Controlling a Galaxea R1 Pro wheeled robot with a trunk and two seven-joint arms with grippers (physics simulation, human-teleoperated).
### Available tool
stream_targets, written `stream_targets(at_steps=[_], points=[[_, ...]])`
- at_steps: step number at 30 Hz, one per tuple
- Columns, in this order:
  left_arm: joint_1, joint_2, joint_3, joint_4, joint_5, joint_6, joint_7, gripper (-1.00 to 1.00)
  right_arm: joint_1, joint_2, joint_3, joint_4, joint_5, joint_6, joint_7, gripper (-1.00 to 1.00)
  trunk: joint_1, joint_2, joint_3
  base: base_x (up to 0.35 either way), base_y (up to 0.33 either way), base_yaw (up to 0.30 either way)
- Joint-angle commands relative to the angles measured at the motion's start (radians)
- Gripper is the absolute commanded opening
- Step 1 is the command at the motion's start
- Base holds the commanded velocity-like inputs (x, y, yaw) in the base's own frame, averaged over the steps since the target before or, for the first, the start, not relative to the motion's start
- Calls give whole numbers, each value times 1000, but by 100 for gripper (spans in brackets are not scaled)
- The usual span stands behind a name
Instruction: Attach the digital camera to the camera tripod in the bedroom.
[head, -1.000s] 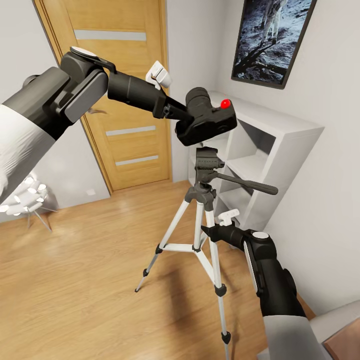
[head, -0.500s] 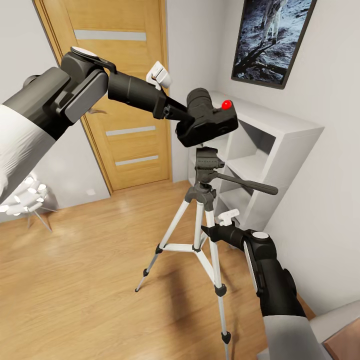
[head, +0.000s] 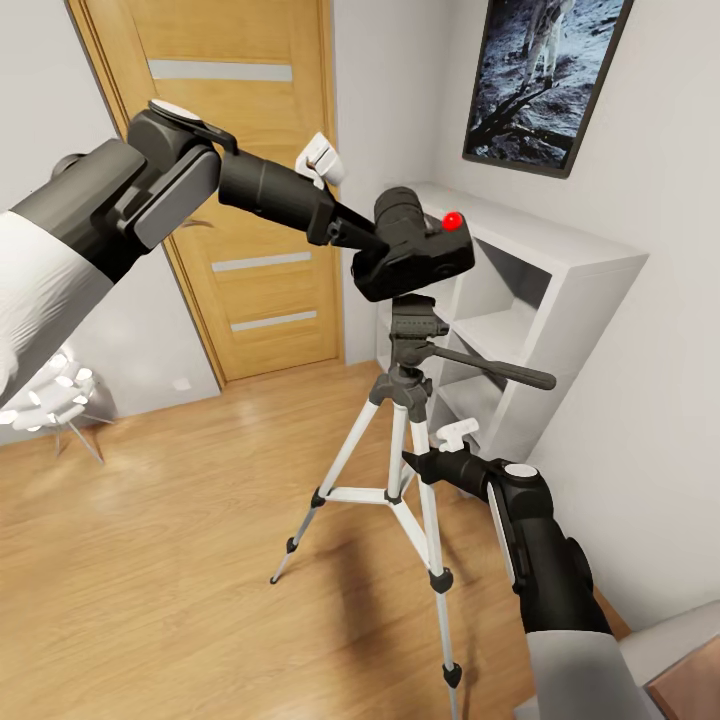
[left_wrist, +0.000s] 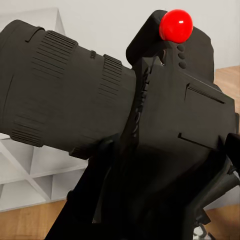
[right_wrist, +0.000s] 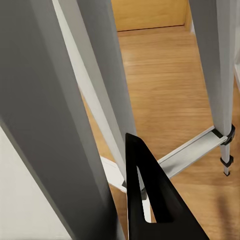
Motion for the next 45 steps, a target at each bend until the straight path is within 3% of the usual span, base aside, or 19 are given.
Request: stream_targets(at_steps=[1, 6, 14, 32, 33, 45], points=[[-2, 1, -6, -1, 9, 6, 4, -100, -1, 1, -5, 72, 65, 7, 10, -100, 1, -2, -2, 0, 0, 0], [-2, 1, -9, 0, 8, 11, -1, -100, -1, 1, -5, 72, 65, 7, 10, -100, 1, -2, -2, 0, 0, 0], [-2, 1, -10, -2, 6, 74, 2, -100, -1, 1, -5, 72, 65, 7, 10, -100, 1, -2, -2, 0, 0, 0], [-2, -3, -11, -3, 3, 81, 2, -100, -1, 1, -5, 72, 65, 7, 10, -100, 1, -2, -2, 0, 0, 0], [-2, -3, -11, -3, 3, 81, 2, 100, -1, 1, -5, 72, 65, 7, 11, -100, 1, -2, -2, 0, 0, 0], [-2, -5, -11, -3, 3, 81, 2, 100, -1, 1, -5, 72, 66, 7, 11, -100, 1, -2, -2, 0, 0, 0]])
